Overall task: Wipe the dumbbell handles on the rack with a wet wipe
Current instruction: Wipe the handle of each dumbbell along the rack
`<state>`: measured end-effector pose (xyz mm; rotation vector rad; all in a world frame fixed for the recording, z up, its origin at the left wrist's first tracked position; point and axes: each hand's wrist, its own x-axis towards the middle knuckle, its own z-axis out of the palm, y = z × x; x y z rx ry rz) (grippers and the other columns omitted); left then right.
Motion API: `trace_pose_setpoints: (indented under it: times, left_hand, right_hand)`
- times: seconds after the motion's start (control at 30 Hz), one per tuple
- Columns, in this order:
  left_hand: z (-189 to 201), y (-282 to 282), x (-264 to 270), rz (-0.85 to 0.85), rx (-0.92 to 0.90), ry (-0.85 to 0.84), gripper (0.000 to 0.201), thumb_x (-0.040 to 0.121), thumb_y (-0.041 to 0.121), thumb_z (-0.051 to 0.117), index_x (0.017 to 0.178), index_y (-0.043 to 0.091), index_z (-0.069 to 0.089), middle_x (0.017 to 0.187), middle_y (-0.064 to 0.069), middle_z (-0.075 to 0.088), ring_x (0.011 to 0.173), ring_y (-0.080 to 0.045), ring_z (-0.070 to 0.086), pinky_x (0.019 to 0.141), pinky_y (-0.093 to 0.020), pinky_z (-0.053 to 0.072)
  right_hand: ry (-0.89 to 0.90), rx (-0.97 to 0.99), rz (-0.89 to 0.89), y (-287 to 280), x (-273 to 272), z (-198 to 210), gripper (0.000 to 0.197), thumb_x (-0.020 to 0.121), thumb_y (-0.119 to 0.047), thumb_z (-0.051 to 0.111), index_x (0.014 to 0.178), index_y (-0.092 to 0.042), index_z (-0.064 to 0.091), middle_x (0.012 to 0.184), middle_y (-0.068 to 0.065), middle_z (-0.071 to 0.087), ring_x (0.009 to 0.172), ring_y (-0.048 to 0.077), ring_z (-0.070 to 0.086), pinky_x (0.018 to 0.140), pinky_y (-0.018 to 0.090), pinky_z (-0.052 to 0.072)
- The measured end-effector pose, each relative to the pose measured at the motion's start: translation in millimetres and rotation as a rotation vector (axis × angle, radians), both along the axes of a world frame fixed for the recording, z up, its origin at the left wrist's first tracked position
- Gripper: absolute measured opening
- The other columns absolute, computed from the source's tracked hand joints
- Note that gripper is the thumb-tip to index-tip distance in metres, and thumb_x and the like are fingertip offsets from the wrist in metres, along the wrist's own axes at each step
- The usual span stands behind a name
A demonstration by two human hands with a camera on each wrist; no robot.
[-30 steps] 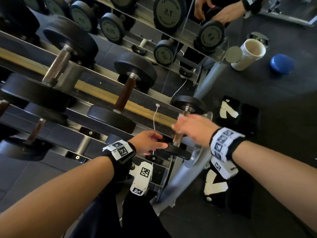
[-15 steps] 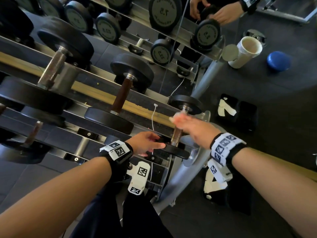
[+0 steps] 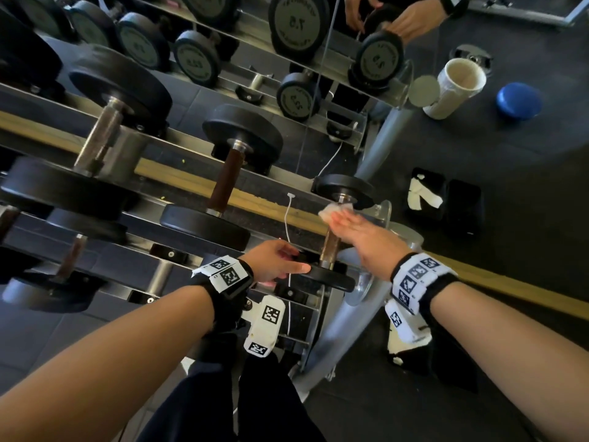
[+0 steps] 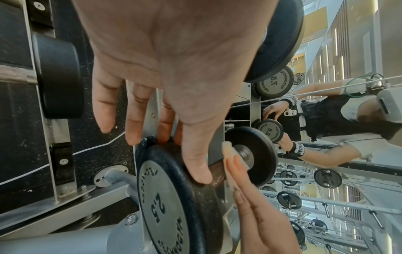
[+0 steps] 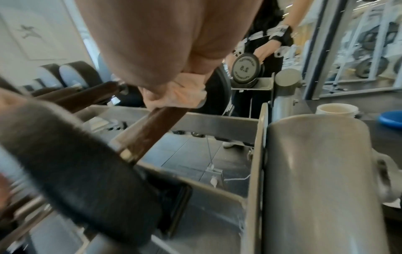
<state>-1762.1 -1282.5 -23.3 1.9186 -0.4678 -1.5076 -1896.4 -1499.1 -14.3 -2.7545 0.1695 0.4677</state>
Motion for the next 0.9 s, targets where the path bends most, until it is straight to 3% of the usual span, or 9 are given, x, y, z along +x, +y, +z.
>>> trace_pose_setpoints:
  times: [0.1, 0.17, 0.23, 0.37, 0.5, 0.6, 0.7, 0.8, 0.9]
  left_hand:
    - [-1.7, 0.5, 0.7, -0.005, 0.013, 0.001, 0.049, 0.082, 0.039, 0.075, 0.125, 0.024, 0.056, 0.112, 0.005, 0.062, 0.100, -0.014, 0.063, 0.091, -0.038, 0.054]
    - [-4.0, 1.8, -0.1, 0.000, 0.011, -0.004, 0.049, 0.082, 0.041, 0.075, 0.124, 0.024, 0.056, 0.112, 0.006, 0.063, 0.100, -0.013, 0.064, 0.089, -0.037, 0.055]
    - [-6.3, 3.3, -1.4, 0.009, 0.003, -0.014, 0.049, 0.081, 0.043, 0.075, 0.122, 0.025, 0.056, 0.112, 0.007, 0.064, 0.099, -0.013, 0.065, 0.084, -0.033, 0.055]
    - [-8.5, 4.4, -5.3, 0.019, -0.020, -0.051, 0.045, 0.082, 0.045, 0.074, 0.119, 0.027, 0.057, 0.112, 0.008, 0.065, 0.097, -0.012, 0.065, 0.081, -0.031, 0.053]
    - [-3.8, 13.5, -9.7, -0.029, -0.045, -0.195, 0.038, 0.085, 0.043, 0.071, 0.114, 0.023, 0.061, 0.107, 0.004, 0.067, 0.095, -0.015, 0.065, 0.086, -0.034, 0.054]
    - [-0.4, 31.9, -9.1, -0.014, -0.077, -0.241, 0.022, 0.088, 0.035, 0.069, 0.104, 0.020, 0.064, 0.099, 0.000, 0.069, 0.085, -0.014, 0.065, 0.073, -0.027, 0.053]
    - [8.1, 62.5, -2.1, 0.030, -0.091, -0.240, 0.014, 0.091, 0.031, 0.066, 0.101, 0.021, 0.065, 0.094, 0.001, 0.068, 0.079, -0.014, 0.064, 0.062, -0.021, 0.046]
    - [18.7, 92.8, 10.0, 0.067, -0.126, -0.250, 0.016, 0.091, 0.027, 0.066, 0.105, 0.018, 0.066, 0.098, -0.003, 0.071, 0.082, -0.017, 0.066, 0.066, -0.022, 0.047]
    - [26.1, 123.0, 20.8, 0.131, -0.178, -0.270, 0.013, 0.091, 0.024, 0.067, 0.104, 0.021, 0.068, 0.097, -0.003, 0.072, 0.082, -0.016, 0.066, 0.072, -0.024, 0.049]
  right_hand:
    - [-0.004, 0.044, -0.115, 5.1, 6.3, -1.3, 0.095, 0.084, 0.018, 0.046, 0.158, -0.027, 0.008, 0.165, -0.008, 0.006, 0.151, 0.006, 0.001, 0.122, 0.024, 0.002]
    - [-0.019, 0.105, -0.178, 16.1, 0.4, -3.8, 0.084, 0.087, 0.018, 0.044, 0.157, -0.020, 0.016, 0.165, -0.004, 0.010, 0.152, 0.008, 0.005, 0.124, 0.027, 0.006]
    - [-0.042, 0.166, -0.227, 28.3, -10.6, -4.5, 0.078, 0.090, 0.016, 0.042, 0.156, -0.020, 0.021, 0.164, -0.006, 0.012, 0.151, 0.006, 0.008, 0.125, 0.028, 0.009]
    - [-0.038, 0.172, -0.203, 41.6, -25.7, -3.1, 0.072, 0.094, 0.012, 0.044, 0.155, -0.022, 0.025, 0.163, -0.007, 0.014, 0.149, 0.005, 0.012, 0.119, 0.015, 0.004]
    - [0.007, 0.129, -0.187, 53.2, -31.2, 2.8, 0.071, 0.097, 0.004, 0.045, 0.156, -0.030, 0.025, 0.162, -0.005, 0.024, 0.147, 0.011, 0.028, 0.123, 0.032, 0.022]
    - [0.048, 0.065, -0.201, 58.3, -32.9, 11.7, 0.058, 0.102, -0.006, 0.044, 0.148, -0.039, 0.037, 0.141, 0.002, 0.057, 0.123, 0.022, 0.060, 0.108, 0.032, 0.044]
    - [0.038, 0.026, -0.348, 71.2, -27.2, 32.1, 0.048, 0.102, -0.010, 0.042, 0.135, -0.044, 0.051, 0.115, 0.006, 0.070, 0.102, 0.026, 0.068, 0.089, 0.028, 0.050]
    - [-0.145, 0.206, -0.517, 98.0, -17.0, 60.7, 0.039, 0.106, -0.024, 0.035, 0.125, -0.053, 0.053, 0.114, 0.001, 0.070, 0.104, 0.019, 0.065, 0.095, 0.036, 0.050]
    - [-0.299, 0.410, -0.555, 136.1, -3.1, 86.2, 0.029, 0.106, -0.028, 0.039, 0.113, -0.037, 0.065, 0.112, -0.005, 0.070, 0.107, 0.011, 0.063, 0.099, 0.036, 0.048]
